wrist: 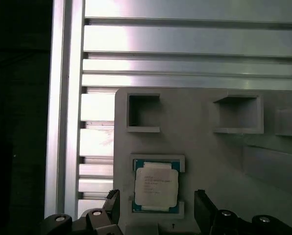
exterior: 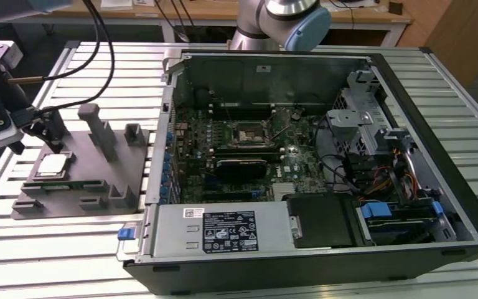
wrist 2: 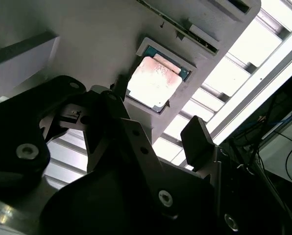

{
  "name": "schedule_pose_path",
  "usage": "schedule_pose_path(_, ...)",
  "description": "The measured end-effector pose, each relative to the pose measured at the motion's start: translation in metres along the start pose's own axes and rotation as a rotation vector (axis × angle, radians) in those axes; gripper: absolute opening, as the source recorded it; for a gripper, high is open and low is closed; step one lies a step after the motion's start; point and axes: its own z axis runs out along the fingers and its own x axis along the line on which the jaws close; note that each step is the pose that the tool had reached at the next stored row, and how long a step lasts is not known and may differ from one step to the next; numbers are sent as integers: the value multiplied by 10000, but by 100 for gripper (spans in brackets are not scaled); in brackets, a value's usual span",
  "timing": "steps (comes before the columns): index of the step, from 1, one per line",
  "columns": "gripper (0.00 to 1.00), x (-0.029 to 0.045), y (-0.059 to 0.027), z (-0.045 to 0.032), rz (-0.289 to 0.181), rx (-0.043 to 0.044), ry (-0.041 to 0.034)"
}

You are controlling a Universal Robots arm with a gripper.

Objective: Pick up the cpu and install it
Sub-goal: 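Pick up the cpu and move it towards the insertion slot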

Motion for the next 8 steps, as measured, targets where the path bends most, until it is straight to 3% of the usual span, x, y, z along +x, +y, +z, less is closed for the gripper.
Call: schedule_pose_path(8, 71, -8, -3, 53, 32, 0, -2)
